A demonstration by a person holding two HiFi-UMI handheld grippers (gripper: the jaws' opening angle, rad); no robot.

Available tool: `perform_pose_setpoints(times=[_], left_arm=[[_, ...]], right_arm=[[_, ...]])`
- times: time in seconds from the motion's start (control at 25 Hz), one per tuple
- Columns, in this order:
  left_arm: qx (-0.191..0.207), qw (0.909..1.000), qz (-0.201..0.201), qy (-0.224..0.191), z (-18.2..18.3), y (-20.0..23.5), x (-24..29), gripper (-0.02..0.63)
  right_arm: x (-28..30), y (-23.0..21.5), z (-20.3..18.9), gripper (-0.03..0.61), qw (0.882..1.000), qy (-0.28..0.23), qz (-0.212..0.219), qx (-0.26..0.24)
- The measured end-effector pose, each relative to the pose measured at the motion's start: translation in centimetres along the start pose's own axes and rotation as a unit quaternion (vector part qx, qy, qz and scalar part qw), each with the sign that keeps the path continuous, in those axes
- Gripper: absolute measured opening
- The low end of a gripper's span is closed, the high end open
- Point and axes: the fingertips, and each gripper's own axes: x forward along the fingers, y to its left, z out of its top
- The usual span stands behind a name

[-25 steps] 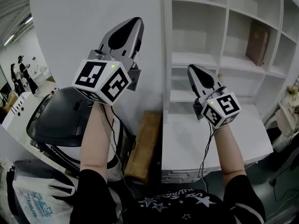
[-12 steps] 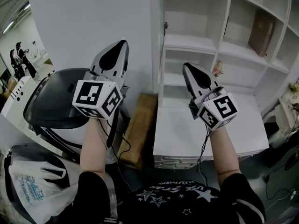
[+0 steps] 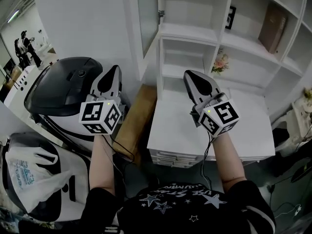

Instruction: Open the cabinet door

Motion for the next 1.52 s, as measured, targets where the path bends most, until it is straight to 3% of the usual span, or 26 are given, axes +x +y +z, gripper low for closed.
perform_pose_setpoints(times=[0.32,0.68,1.08,1.52], left_arm=[[-0.021,0.997,0.041,0.061,-5.3,-6.2,-5.0,0.008],[-0.045,0.9925,0.055,0.1,-9.2,-15.7,-10.8,0.008],[-0.071,0.9873,0.033,0.138,-11.6,-27.4,-16.0,0.008],[-0.099,0.9805,-0.007,0.169,-13.9,-34.3,-18.3,0.008]], right_arm=[[-6.3,-0.9,-1.7,0.006,1.0,0.017,0.016,0.015],[-16.0,-0.5,-4.1,0.006,0.998,0.04,0.037,0.029],[-26.2,0.1,-6.6,0.006,0.994,0.081,0.043,0.055],[-31.6,0.5,-8.7,0.009,0.991,0.101,0.029,0.085]])
